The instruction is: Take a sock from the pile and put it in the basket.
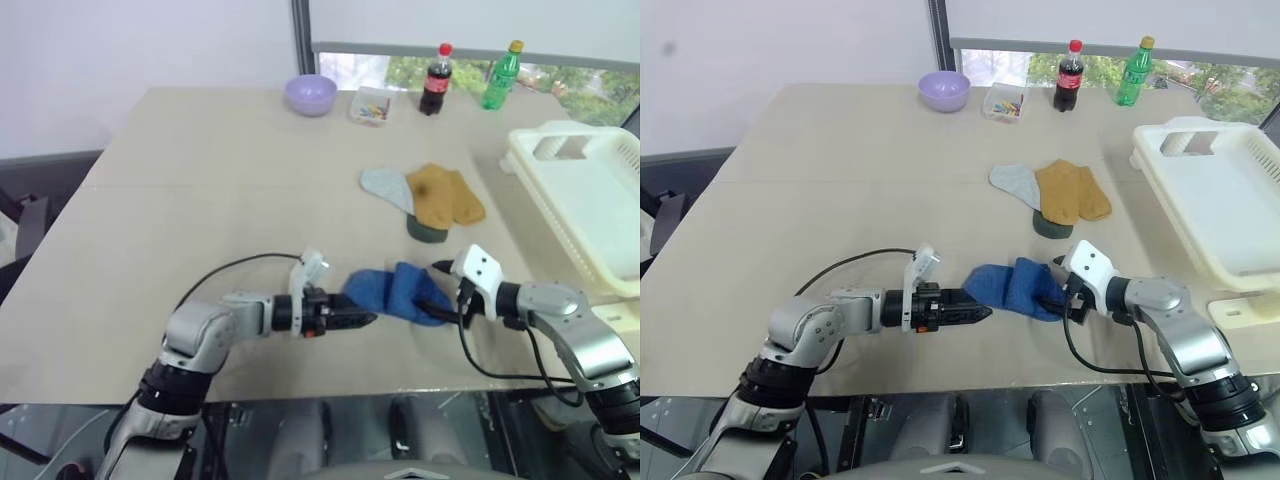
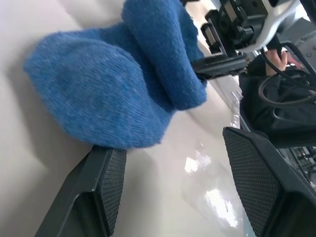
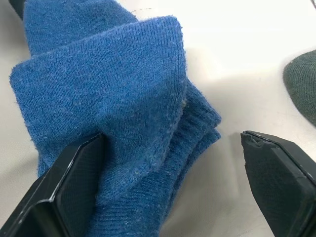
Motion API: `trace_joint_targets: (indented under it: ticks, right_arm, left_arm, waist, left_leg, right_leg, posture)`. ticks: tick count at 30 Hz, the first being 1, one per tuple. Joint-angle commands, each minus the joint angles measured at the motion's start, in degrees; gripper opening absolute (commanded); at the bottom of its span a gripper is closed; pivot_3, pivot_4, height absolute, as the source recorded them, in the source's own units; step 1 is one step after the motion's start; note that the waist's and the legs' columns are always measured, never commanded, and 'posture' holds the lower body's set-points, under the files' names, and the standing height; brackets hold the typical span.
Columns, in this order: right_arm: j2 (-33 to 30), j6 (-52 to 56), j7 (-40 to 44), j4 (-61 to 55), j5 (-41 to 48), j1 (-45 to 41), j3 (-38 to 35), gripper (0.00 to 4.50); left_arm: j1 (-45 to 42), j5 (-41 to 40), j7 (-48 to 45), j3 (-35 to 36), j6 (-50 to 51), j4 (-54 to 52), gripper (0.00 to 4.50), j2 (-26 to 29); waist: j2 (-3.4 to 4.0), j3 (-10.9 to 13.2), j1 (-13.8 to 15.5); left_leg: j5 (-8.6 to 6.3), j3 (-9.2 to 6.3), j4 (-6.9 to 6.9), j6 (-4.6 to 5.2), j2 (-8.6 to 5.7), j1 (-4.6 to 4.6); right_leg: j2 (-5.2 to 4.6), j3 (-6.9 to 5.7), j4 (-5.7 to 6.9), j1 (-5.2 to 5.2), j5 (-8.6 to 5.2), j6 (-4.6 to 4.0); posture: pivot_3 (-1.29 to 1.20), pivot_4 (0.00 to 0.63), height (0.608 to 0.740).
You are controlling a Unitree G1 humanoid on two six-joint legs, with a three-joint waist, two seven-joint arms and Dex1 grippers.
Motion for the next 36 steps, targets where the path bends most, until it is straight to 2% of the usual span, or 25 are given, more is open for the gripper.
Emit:
trace_joint_targets:
  ticks: [1,13,27,36]
  right_arm:
    - [0.1,0.2,-0.7,0.9,-1.6,0.2,0.7,4.46]
    - [0.3,-0.8,-0.3,2.3,-2.0,-1.2,1.1,4.46]
    - [0.1,-0.2,0.5,2.1,-2.5,-2.3,2.5,4.46]
    - [-0.1,1.2,0.0,0.2,-2.5,-1.5,2.0,4.46]
  left_arm:
    - [-0.5,3.7,3.8,1.1,-0.6,3.2,3.29,0.3]
    - [-2.6,-7.6,1.1,6.9,5.2,0.0,3.29,-5.0]
    - [-7.5,-4.8,-1.1,1.4,1.1,6.4,3.29,-14.2]
    - [-9.3,-4.0,-7.4,-0.8,-1.2,10.4,3.29,-14.7]
  waist:
    - [0.00,0.0,0.0]
    - [-0.03,0.0,-0.4]
    - [-0.05,0.0,-0.9]
    - [-0.05,0.0,-1.0]
  left_leg:
    - [0.00,0.00,0.00,0.00,0.00,0.00]
    - [0.00,0.03,0.00,0.00,0.00,-0.09]
    - [0.00,0.12,-0.01,0.01,-0.02,-0.11]
    - [0.00,0.11,-0.02,0.01,-0.02,-0.14]
  right_leg:
    - [0.00,0.00,0.00,0.00,0.00,0.00]
    - [0.05,-0.01,0.00,-0.02,0.00,0.01]
    - [0.10,-0.01,-0.02,-0.01,0.00,0.01]
    - [0.10,-0.02,-0.03,-0.03,0.00,0.00]
  posture:
    - [0.00,0.150,0.729]
    - [0.00,0.150,0.729]
    - [0.00,0.150,0.729]
    - [0.00,0.150,0.729]
